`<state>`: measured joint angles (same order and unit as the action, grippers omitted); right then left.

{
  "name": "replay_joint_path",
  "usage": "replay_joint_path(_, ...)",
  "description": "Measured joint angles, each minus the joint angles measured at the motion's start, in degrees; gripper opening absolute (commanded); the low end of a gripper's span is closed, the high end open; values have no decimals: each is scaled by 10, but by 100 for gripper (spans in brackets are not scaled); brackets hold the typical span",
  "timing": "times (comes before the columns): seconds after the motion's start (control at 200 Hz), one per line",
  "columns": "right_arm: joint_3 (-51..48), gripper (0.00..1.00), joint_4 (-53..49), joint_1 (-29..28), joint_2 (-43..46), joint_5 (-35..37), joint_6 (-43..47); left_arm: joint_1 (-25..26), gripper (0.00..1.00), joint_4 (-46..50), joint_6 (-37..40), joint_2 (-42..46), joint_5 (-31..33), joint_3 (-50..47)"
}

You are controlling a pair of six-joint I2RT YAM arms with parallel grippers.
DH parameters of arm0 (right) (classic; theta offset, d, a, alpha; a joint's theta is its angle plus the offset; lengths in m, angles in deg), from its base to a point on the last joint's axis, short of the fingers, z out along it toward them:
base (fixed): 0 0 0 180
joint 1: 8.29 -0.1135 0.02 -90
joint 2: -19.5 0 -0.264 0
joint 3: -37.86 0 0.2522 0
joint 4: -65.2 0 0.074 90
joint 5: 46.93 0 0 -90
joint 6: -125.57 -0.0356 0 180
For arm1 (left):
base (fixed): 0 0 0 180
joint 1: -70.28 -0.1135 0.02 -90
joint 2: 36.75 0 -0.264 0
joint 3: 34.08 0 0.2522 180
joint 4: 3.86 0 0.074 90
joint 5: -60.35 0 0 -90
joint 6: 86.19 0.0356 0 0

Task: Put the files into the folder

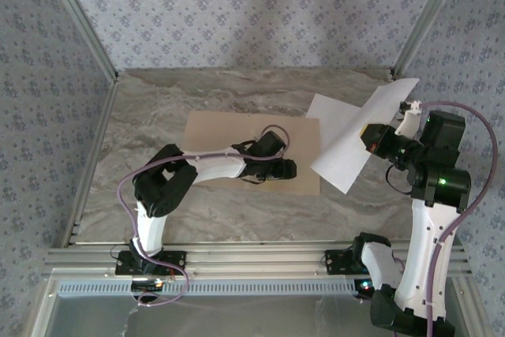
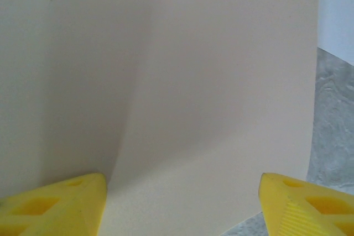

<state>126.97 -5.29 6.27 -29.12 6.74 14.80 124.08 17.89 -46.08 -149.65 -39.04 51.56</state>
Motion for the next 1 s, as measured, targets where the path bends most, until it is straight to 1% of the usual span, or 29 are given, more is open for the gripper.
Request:
replay_joint_path(0.285, -6, 0, 13, 10, 8, -15, -11, 13, 71, -61, -58, 0, -16, -3)
replay_joint_path(0.415, -7, 0, 24, 14, 10, -29, -17, 13, 72, -74, -58, 0, -28, -3)
replay_joint_path(0.52, -6, 0, 34, 17, 10, -42, -20, 8, 72, -55, -43, 11, -30, -6)
replay_joint_path(0.665, -21, 0, 75, 18, 17, -72, -38, -11, 72, -7, -7, 83, -27, -32)
replay_joint_path(0.83, -43, 0, 137, 18, 16, -116, -72, -43, 74, 23, 33, 187, -1, -79)
replay_joint_path(0.919, -51, 0, 171, 18, 10, -138, -89, -69, 74, 42, 52, 235, 17, -116)
replay_joint_path(0.999, -66, 0, 206, 16, 4, -153, -106, -105, 75, 64, 67, 270, 35, -152)
